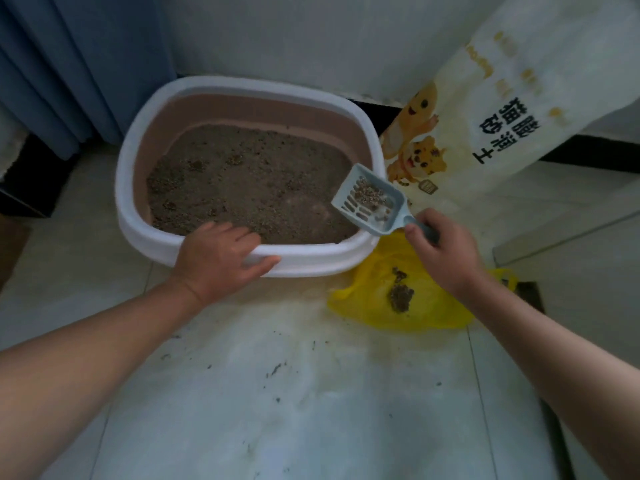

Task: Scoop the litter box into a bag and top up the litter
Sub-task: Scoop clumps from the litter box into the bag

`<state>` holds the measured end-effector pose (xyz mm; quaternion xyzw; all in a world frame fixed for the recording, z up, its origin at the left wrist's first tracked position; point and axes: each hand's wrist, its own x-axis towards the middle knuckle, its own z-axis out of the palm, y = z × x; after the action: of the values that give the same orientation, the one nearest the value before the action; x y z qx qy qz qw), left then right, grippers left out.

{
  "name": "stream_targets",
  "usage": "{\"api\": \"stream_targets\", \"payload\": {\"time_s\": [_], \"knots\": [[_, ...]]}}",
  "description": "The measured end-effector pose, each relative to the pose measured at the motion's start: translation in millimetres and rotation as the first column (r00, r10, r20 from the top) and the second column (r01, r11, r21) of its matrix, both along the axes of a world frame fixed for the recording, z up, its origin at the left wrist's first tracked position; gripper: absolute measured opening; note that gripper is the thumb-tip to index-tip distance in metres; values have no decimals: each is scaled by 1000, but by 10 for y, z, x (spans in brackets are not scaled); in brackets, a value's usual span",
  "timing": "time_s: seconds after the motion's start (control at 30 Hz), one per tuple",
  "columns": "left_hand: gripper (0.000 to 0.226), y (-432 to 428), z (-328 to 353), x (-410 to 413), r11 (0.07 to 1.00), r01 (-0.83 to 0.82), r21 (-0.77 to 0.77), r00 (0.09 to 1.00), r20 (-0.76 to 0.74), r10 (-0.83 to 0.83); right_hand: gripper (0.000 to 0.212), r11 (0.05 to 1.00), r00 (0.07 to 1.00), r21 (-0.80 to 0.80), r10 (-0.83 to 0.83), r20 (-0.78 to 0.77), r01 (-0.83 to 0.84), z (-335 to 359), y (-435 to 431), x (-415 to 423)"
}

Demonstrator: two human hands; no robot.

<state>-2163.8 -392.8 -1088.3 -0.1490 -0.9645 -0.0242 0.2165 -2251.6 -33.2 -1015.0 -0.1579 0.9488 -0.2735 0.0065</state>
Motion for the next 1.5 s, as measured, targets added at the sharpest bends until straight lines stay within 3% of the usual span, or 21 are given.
{"api": "stream_targets", "payload": {"time_s": [0.23, 0.43, 0.63, 0.87, 1.03, 1.17, 1.5], "knots": [[49, 7, -15, -4, 1000, -6, 5, 1000, -2, 6, 35, 973, 990, 185, -139, -2, 137, -305, 857, 375], [45, 31, 15, 6, 999, -7, 31, 1000, -22, 8, 31, 920, 983, 384, -138, 120, 82, -597, 1286, 654], [44, 34, 24, 7, 1000, -4, 22, 1000, -30, 5, 37, 909, 991, 413, -101, 94, 53, -662, 1270, 651], [49, 22, 8, 3, 1000, 1, 23, 1000, -28, -1, 60, 926, 985, 349, -168, 35, 146, -638, 1087, 598], [48, 37, 18, 7, 1000, 4, 30, 999, -42, -2, 70, 947, 945, 206, -283, 164, 248, -632, 1012, 536], [48, 33, 13, 0, 1000, 5, 30, 999, -52, -3, 67, 942, 918, 168, -324, 230, 291, -624, 958, 534], [49, 22, -9, 1, 999, 4, 34, 998, -65, -1, 42, 932, 933, -87, -341, 114, 351, -421, 730, 537]]}}
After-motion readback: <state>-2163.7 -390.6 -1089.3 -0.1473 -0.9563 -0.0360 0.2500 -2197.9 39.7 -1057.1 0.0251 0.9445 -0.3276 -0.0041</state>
